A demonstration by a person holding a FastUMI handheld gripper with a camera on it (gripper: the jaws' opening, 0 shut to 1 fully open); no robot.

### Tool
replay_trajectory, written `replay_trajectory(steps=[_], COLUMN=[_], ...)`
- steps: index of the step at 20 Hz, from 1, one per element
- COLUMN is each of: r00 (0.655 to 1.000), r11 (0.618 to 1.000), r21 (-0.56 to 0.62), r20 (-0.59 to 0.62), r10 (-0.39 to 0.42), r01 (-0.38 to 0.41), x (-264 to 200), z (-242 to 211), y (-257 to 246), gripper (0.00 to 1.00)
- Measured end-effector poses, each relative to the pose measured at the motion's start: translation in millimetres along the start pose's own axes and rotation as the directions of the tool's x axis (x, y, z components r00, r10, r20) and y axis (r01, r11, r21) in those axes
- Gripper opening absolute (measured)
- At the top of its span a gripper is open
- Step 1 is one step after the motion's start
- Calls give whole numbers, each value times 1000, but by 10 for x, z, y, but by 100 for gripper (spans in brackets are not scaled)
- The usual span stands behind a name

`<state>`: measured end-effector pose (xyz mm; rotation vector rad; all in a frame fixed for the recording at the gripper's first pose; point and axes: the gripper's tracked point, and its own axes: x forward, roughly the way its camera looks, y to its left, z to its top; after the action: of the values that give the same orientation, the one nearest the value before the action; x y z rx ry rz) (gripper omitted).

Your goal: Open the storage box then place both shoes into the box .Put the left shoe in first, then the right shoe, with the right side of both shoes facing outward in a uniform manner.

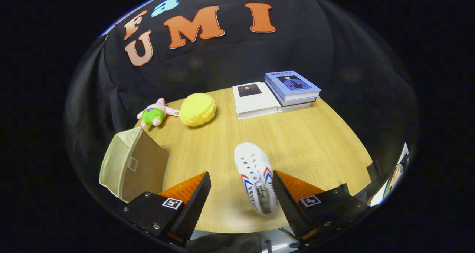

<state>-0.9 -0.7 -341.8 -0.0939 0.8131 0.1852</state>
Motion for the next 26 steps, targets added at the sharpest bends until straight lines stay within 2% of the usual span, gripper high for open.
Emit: replay_trajectory(steps=[3, 5, 12, 17, 18, 21, 22, 26], r00=[998, 996, 980, 960, 959, 945, 942, 965], r11=[998, 997, 996, 997, 994, 989, 987, 991], r21=[-65, -71, -43, 25, 46, 82, 90, 36], r20=[-57, -82, -185, -269, -264, -293, -297, -228], r10=[-30, -17, 67, 83, 104, 146, 156, 131], r01=[26, 11, -76, -80, -95, -127, -135, -126], x=[118, 224, 732, 1001, 1010, 1025, 1018, 1005], z=[-215, -303, -575, -792, -773, -800, -802, -744], y=[-316, -410, -435, -461, -454, -432, -415, -447], gripper=[97, 93, 70, 55, 50, 47, 42, 25])
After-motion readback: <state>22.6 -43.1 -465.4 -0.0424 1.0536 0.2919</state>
